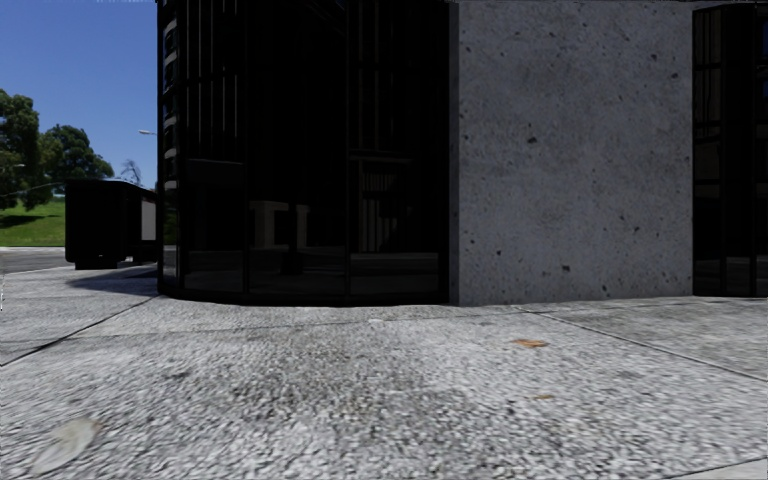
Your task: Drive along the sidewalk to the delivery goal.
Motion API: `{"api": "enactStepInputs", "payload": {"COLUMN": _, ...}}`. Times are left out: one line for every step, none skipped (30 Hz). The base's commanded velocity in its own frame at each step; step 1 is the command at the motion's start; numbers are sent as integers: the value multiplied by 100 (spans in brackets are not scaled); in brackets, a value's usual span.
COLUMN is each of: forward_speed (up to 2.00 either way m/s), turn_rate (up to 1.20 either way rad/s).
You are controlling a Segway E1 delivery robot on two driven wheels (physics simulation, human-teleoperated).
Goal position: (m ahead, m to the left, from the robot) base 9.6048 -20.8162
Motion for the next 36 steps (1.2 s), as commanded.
{"api": "enactStepInputs", "payload": {"forward_speed": 153, "turn_rate": 0}}
{"api": "enactStepInputs", "payload": {"forward_speed": 153, "turn_rate": 0}}
{"api": "enactStepInputs", "payload": {"forward_speed": 153, "turn_rate": 0}}
{"api": "enactStepInputs", "payload": {"forward_speed": 153, "turn_rate": 0}}
{"api": "enactStepInputs", "payload": {"forward_speed": 153, "turn_rate": 0}}
{"api": "enactStepInputs", "payload": {"forward_speed": 153, "turn_rate": 0}}
{"api": "enactStepInputs", "payload": {"forward_speed": 153, "turn_rate": 0}}
{"api": "enactStepInputs", "payload": {"forward_speed": 153, "turn_rate": 0}}
{"api": "enactStepInputs", "payload": {"forward_speed": 153, "turn_rate": 0}}
{"api": "enactStepInputs", "payload": {"forward_speed": 153, "turn_rate": 0}}
{"api": "enactStepInputs", "payload": {"forward_speed": 153, "turn_rate": 0}}
{"api": "enactStepInputs", "payload": {"forward_speed": 153, "turn_rate": 0}}
{"api": "enactStepInputs", "payload": {"forward_speed": 153, "turn_rate": 0}}
{"api": "enactStepInputs", "payload": {"forward_speed": 153, "turn_rate": 0}}
{"api": "enactStepInputs", "payload": {"forward_speed": 153, "turn_rate": 0}}
{"api": "enactStepInputs", "payload": {"forward_speed": 153, "turn_rate": 0}}
{"api": "enactStepInputs", "payload": {"forward_speed": 153, "turn_rate": 0}}
{"api": "enactStepInputs", "payload": {"forward_speed": 153, "turn_rate": 0}}
{"api": "enactStepInputs", "payload": {"forward_speed": 153, "turn_rate": 0}}
{"api": "enactStepInputs", "payload": {"forward_speed": 153, "turn_rate": 0}}
{"api": "enactStepInputs", "payload": {"forward_speed": 153, "turn_rate": 0}}
{"api": "enactStepInputs", "payload": {"forward_speed": 153, "turn_rate": 0}}
{"api": "enactStepInputs", "payload": {"forward_speed": 153, "turn_rate": 0}}
{"api": "enactStepInputs", "payload": {"forward_speed": 153, "turn_rate": 0}}
{"api": "enactStepInputs", "payload": {"forward_speed": 153, "turn_rate": 0}}
{"api": "enactStepInputs", "payload": {"forward_speed": 153, "turn_rate": 0}}
{"api": "enactStepInputs", "payload": {"forward_speed": 153, "turn_rate": 0}}
{"api": "enactStepInputs", "payload": {"forward_speed": 153, "turn_rate": 0}}
{"api": "enactStepInputs", "payload": {"forward_speed": 153, "turn_rate": 0}}
{"api": "enactStepInputs", "payload": {"forward_speed": 153, "turn_rate": 0}}
{"api": "enactStepInputs", "payload": {"forward_speed": 153, "turn_rate": 0}}
{"api": "enactStepInputs", "payload": {"forward_speed": 153, "turn_rate": 0}}
{"api": "enactStepInputs", "payload": {"forward_speed": 153, "turn_rate": -45}}
{"api": "enactStepInputs", "payload": {"forward_speed": 153, "turn_rate": -45}}
{"api": "enactStepInputs", "payload": {"forward_speed": 153, "turn_rate": -65}}
{"api": "enactStepInputs", "payload": {"forward_speed": 153, "turn_rate": -93}}
